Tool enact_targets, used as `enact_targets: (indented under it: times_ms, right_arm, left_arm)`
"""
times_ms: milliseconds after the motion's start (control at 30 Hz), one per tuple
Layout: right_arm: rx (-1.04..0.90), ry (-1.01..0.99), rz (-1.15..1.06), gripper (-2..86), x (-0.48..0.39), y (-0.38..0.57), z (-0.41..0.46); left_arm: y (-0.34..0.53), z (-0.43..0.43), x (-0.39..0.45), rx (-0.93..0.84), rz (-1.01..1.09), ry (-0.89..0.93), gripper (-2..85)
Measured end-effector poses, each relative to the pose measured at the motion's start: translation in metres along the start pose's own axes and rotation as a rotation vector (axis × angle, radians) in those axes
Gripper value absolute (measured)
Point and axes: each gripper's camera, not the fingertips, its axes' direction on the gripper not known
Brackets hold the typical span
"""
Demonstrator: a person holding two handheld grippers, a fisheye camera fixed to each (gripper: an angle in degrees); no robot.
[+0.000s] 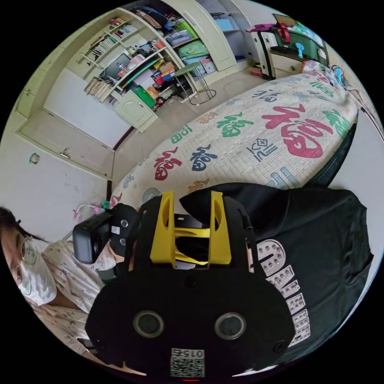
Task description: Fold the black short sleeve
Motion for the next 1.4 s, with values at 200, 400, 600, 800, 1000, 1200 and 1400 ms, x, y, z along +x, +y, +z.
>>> enact_targets:
  times_ms: [200,400,600,800,1000,1200,1400]
  right_arm:
    - [-0.084,0.165,-0.009,11.2,0.01,0.019,0.025]
    - [0.016,0.276,0.077,1.1,0.024,0.024,0.006]
    - [0.15,0.405,0.049,0.1,-0.007,-0.018,0.003]
    - [0.221,0.497,-0.03,0.1,-0.054,-0.083,0.04]
    - [0.316,0.58,0.035,1.2,-0.067,-0.142,0.049]
    - [0.177,0.304,0.038,14.2,-0.047,-0.186,0.027]
    - [0.209,0.289,0.076,12.4,-0.047,-0.175,-0.051]
  left_arm:
    - [-0.02,-0.01,0.017,-0.009,0.016,-0.02,8.9]
    - [-0.032,-0.042,0.0,0.034,-0.088,0.011,7.0]
    - [-0.028,-0.066,-0.035,0.029,-0.258,-0.055,5.7]
    - [-0.015,-0.08,-0.074,0.056,-0.469,-0.107,5.0]
    - [-0.007,-0.076,-0.099,0.029,-0.587,-0.1,2.5]
    - [-0.029,-0.065,-0.087,-0.172,-0.522,-0.225,4.4]
    - [-0.033,-0.081,-0.085,-0.054,-0.545,-0.137,6.0]
